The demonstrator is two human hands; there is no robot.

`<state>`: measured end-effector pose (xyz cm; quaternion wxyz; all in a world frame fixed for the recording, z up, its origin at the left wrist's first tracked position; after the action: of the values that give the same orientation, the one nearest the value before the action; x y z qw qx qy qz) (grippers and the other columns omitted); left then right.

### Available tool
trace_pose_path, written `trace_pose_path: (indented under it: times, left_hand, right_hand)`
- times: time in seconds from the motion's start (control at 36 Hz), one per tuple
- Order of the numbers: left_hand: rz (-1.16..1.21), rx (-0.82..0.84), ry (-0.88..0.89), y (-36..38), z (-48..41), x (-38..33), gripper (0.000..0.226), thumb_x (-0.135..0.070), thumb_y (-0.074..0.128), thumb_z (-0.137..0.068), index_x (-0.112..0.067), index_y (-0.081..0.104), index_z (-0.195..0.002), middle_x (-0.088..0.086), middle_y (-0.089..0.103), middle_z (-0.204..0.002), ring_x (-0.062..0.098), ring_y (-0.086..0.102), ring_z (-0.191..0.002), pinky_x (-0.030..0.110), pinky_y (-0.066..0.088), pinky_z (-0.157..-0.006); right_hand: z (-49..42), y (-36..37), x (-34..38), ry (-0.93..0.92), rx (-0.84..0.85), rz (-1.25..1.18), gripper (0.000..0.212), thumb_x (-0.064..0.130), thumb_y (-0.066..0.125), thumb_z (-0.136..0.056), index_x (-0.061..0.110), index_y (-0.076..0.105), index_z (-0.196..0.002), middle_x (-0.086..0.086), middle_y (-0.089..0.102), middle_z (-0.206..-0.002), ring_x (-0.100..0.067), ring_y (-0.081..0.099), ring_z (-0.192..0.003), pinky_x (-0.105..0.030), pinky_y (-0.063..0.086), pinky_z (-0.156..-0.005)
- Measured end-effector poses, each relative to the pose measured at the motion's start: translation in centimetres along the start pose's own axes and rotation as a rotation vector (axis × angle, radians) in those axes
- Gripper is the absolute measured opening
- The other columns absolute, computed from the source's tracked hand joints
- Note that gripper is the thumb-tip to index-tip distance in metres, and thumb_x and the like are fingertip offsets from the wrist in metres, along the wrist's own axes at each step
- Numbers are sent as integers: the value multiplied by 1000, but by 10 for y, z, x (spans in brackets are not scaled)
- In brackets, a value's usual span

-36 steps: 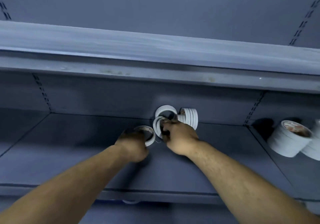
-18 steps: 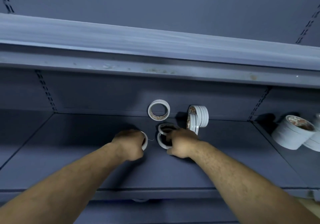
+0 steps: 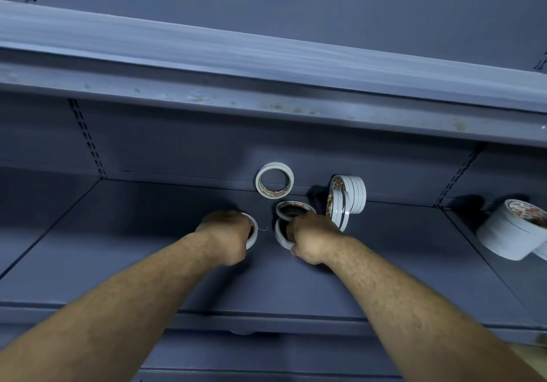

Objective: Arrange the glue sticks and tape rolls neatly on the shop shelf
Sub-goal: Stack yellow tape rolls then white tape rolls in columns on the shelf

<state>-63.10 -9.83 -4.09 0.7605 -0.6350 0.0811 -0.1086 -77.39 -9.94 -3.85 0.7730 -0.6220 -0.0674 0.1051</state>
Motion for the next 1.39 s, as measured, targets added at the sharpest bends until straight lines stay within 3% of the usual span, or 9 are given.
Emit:
trace_pose_path:
  times: [0.17,0.39,0.5,0.67,0.81,0.97,1.25,1.33,1.39]
  left_hand:
    - [-27,-4,-13,1,3,-3,19,-8,59,-78,-24,55,-88,-1,62,-95,21,50,-79,28,42,-69]
    - [-50,-8,-36,-1,8,-8,22,-5,59,-81,-26,53,-85,-3,63,-100,22,58,-87,26,43,-72]
    - [-8,-29,-57,0,11,-7,20,-6,58,-79,-24,51,-83,-6,53,-85,21,53,-80,26,45,-71]
    - [38,-29,-93,1,16,-6,16,-10,57,-80,-22,54,-90,-4,54,-87,20,52,-79,26,43,-67]
    - [51,-38,-102,0,17,-6,15,-9,57,-81,-20,55,-90,1,65,-99,20,52,-78,25,42,-67]
    - [73,-8,-108,3,16,-4,13,-7,57,-82,-18,53,-87,-3,53,-84,19,53,-78,26,44,-66]
    - [48,9,-115,3,16,-4,15,-7,58,-84,-19,50,-88,0,58,-92,21,60,-87,25,43,-67]
    - [73,9,-118,0,16,-1,14,-7,57,-84,-18,51,-90,-3,52,-87,19,54,-80,25,43,-66]
    - [98,-5,-125,-7,16,1,15,-6,55,-83,-18,54,-91,-2,55,-89,20,55,-80,26,44,-67]
  right_hand:
    - [1,-1,2,-9,-14,15,17,14,66,-87,20,54,-77,7,44,-73,-23,56,-77,-25,40,-62]
    - [9,-4,9,-14,-13,66,11,13,59,-90,19,52,-85,-5,64,-108,-29,62,-101,-28,40,-75]
    - [14,-2,10,2,-19,76,10,15,57,-93,19,49,-88,-7,64,-118,-30,60,-110,-32,42,-88]
    - [12,5,4,78,-20,-33,22,27,61,-95,17,61,-114,-2,63,-120,-28,63,-108,-29,43,-74]
    - [10,7,8,86,-31,-12,19,19,61,-97,15,62,-116,-5,65,-121,-27,64,-109,-29,44,-73]
    - [7,8,8,76,-11,-22,23,18,62,-95,17,61,-119,-5,63,-124,-27,63,-111,-29,44,-75]
    - [14,-1,8,51,62,-78,23,15,57,-94,13,62,-117,-7,62,-126,-28,62,-110,-28,44,-75]
    - [17,-14,8,39,69,-176,26,20,54,-96,12,62,-119,-4,59,-132,-26,60,-114,-24,46,-82]
    - [18,-26,9,30,70,-238,24,29,55,-96,10,63,-109,-7,62,-120,-25,62,-100,-26,52,-84]
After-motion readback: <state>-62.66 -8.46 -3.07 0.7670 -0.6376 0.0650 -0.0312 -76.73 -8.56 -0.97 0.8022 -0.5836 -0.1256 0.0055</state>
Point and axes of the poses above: each hand's wrist, its own z-axis away from the middle knuckle, its own y-axis out of the palm, x = y × z, the point moved 9 cm from there along -z, towards the middle knuckle
